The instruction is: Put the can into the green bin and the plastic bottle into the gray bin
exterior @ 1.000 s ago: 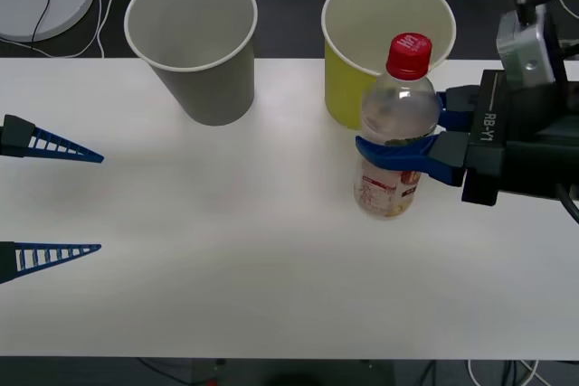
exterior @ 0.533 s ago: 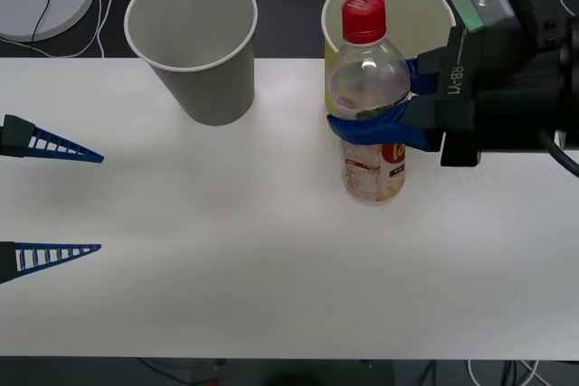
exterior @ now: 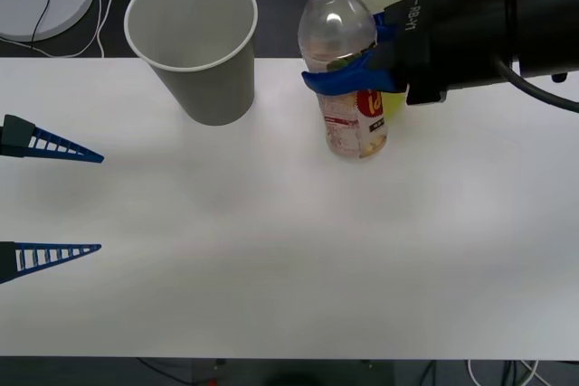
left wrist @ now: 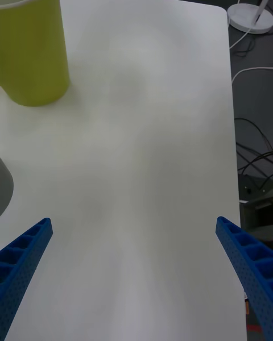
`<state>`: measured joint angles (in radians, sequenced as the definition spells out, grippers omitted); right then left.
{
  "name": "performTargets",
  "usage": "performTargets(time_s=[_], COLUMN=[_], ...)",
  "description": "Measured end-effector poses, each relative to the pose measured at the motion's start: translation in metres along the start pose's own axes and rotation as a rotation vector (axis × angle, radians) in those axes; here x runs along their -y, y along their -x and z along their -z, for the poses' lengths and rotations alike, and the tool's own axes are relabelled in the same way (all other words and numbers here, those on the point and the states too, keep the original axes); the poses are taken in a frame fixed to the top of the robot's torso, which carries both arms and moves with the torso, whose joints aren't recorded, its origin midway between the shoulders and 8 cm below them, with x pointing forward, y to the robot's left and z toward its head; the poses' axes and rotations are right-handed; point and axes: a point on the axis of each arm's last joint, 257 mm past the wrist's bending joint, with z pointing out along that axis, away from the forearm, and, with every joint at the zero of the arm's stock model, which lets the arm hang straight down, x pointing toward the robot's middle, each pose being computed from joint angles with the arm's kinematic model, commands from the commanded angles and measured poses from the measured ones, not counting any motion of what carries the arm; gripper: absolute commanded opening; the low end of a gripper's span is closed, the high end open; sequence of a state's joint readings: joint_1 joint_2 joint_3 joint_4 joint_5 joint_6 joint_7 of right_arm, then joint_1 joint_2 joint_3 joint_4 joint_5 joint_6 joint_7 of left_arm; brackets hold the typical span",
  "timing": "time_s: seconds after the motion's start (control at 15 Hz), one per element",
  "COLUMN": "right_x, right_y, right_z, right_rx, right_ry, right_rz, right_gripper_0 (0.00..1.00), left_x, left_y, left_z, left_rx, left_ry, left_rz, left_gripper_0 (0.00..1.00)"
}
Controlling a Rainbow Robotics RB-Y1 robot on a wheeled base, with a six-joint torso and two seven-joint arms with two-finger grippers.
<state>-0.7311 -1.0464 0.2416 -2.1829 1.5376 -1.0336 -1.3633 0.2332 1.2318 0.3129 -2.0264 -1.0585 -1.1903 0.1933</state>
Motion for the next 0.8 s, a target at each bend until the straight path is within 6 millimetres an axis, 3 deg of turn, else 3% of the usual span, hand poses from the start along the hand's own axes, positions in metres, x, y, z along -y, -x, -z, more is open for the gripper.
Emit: performTargets(time_s=[0.4,0.8], right_x=[0.017,0.033], right_y=[0.019,0.039], right_z=[-0.008,-0.031], right_rx=[-0.057,-0.098], right_ry=[-0.001,-0.002], right_rz=[0.034,0.055], right_gripper_0=[0.00,0.00], left_x=[0.000,0.000], left_y=[0.000,0.000], left_z=[0.000,0.000], left_rx=[0.000,0.000], left_ry=[0.000,0.000], left_rz=[0.000,0.000], left_gripper_0=[1.00,1.00])
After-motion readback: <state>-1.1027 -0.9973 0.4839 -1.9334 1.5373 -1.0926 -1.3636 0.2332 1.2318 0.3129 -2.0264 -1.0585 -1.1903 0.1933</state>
